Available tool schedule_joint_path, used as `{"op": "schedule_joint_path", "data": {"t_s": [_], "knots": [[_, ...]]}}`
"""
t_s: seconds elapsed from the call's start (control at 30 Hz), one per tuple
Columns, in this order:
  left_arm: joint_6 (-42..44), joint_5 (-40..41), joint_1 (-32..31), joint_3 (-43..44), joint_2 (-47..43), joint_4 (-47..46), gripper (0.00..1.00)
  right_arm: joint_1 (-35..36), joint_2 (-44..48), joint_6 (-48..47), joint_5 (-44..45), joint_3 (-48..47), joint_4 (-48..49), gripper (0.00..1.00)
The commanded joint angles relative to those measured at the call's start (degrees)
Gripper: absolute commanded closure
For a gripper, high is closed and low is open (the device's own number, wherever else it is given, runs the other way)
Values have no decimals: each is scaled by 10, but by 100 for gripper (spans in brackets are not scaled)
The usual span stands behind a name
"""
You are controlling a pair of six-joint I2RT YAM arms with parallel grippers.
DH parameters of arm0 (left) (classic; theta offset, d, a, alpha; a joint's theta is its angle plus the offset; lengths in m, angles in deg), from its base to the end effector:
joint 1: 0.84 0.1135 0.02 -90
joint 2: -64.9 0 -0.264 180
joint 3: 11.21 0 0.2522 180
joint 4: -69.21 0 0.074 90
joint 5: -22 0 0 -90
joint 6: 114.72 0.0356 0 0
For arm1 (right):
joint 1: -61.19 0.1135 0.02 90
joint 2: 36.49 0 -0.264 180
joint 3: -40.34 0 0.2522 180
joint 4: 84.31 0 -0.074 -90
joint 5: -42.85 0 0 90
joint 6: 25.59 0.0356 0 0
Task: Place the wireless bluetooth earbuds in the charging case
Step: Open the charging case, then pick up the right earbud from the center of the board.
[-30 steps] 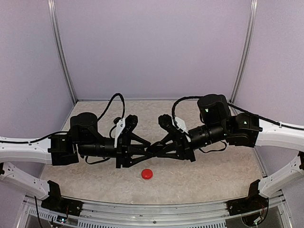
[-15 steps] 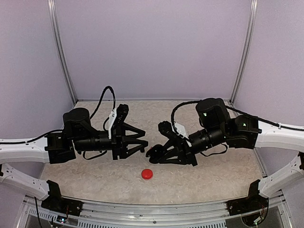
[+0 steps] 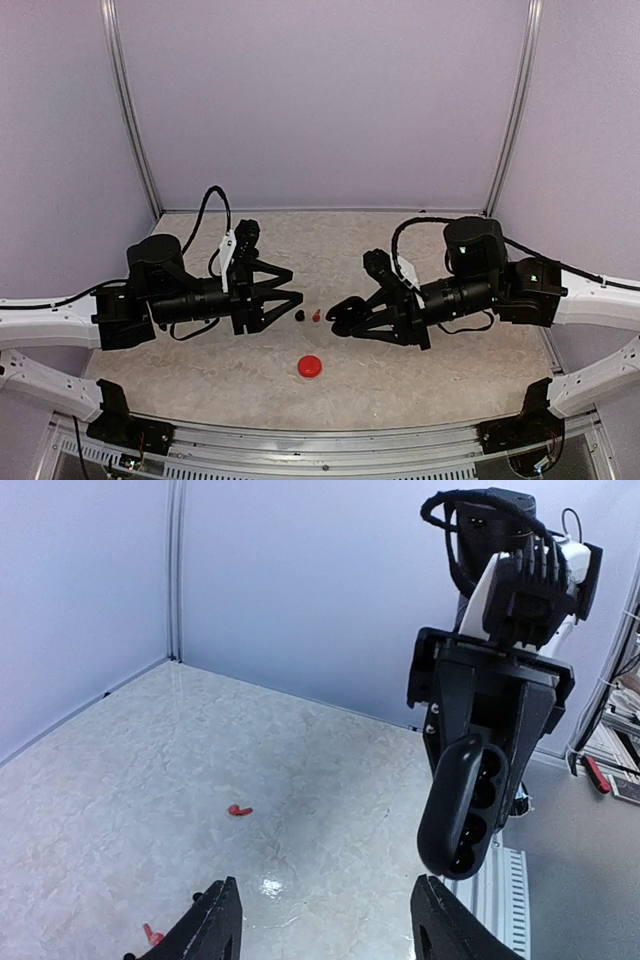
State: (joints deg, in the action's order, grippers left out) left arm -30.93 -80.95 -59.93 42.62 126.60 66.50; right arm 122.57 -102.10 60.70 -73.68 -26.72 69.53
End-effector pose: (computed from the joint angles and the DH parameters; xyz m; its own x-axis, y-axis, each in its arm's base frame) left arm 0.1231 -0.2211 0.3016 -0.1488 0.0433 -0.9879 0.9402 0.3157 -0.1278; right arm 0.1102 0.2352 0.3161 -0.1364 -0.3709 -0.9186 -0.9906 0.0485 0.1275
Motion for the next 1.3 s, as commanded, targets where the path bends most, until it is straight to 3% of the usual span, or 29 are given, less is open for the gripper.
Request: {"op": "schedule_joint_path", "data": {"t_s": [0.0, 0.3, 0.77, 1.27], "knots": [[-24, 55, 22, -18, 6, -16, 42, -28, 42, 57, -4, 38, 75, 100], [-109, 101, 104, -38, 43, 9, 43, -76, 109, 120, -13, 119, 139, 100], [-233, 85, 183, -38, 209, -1, 59, -98, 148, 99, -35, 149, 138, 100], [-290, 80, 179, 24, 369, -26, 64, -99, 150, 62, -30, 145, 110, 100]]}}
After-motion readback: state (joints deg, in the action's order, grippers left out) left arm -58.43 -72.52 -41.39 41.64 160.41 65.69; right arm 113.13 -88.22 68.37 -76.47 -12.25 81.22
